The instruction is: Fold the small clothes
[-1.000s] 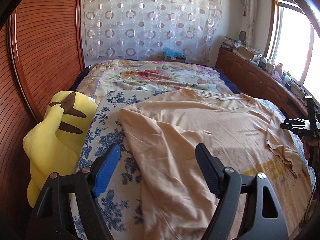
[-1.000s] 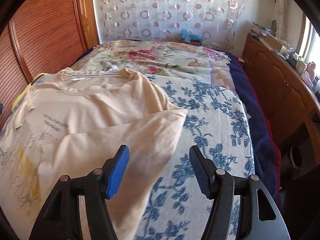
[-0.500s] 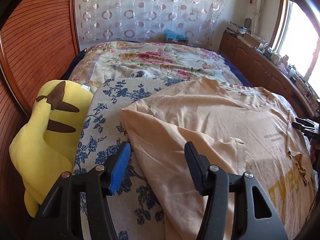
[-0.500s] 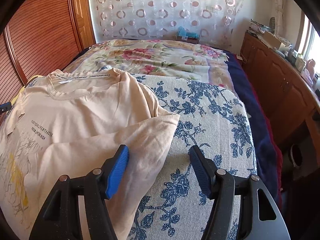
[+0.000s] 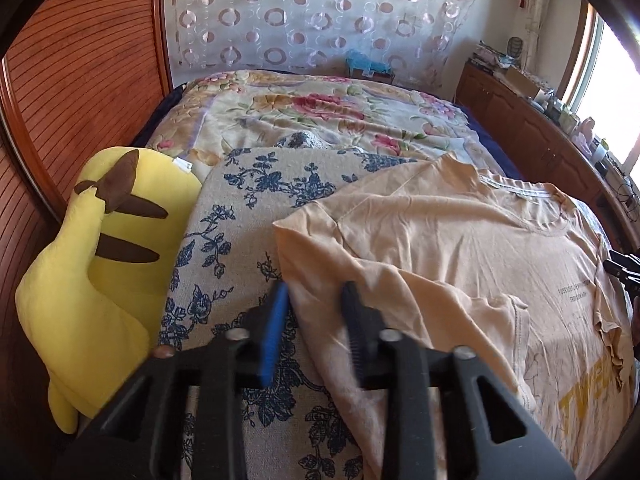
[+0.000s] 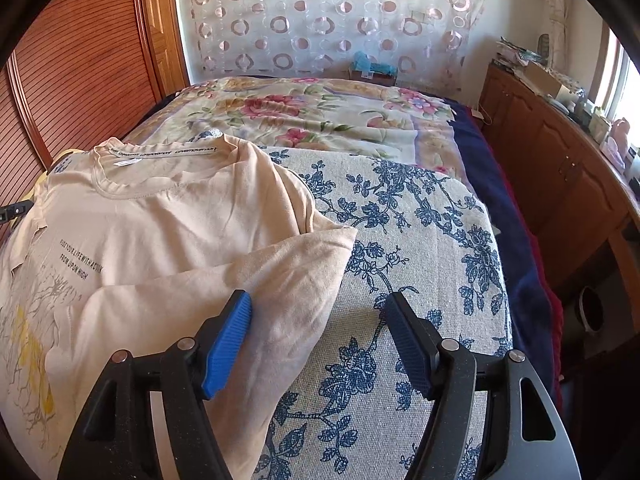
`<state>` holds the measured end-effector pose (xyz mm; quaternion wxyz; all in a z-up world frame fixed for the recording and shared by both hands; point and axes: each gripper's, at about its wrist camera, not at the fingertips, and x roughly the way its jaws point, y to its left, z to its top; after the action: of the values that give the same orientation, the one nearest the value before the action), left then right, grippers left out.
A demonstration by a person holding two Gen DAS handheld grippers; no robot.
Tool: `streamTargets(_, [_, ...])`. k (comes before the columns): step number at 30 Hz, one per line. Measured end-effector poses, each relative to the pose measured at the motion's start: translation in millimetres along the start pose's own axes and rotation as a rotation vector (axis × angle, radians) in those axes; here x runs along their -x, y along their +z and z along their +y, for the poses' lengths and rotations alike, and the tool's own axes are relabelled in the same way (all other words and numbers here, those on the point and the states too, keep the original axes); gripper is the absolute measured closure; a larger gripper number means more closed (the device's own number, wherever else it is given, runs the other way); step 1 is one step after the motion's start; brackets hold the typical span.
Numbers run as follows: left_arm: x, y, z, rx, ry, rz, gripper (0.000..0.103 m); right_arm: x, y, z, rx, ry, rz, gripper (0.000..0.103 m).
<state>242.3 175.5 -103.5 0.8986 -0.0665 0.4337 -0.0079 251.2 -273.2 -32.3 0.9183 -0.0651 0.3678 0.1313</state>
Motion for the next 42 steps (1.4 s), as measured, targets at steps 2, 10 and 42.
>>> streamTargets(2, [0, 2, 0, 0.004, -0.004, 0.012, 0.095, 2, 1, 6, 0.035, 0.027, 0.001, 0.061])
streamTargets(10, [43, 0, -17, -0.022, -0.063, -0.048, 0.1, 30, 6, 34, 0.138, -0.004, -0.05, 0.097])
streamTargets(42, [244, -174, -22, -0.04, -0.105, -0.254, 0.1, 271, -193, 8, 0.073, 0.145, -0.16, 0.098])
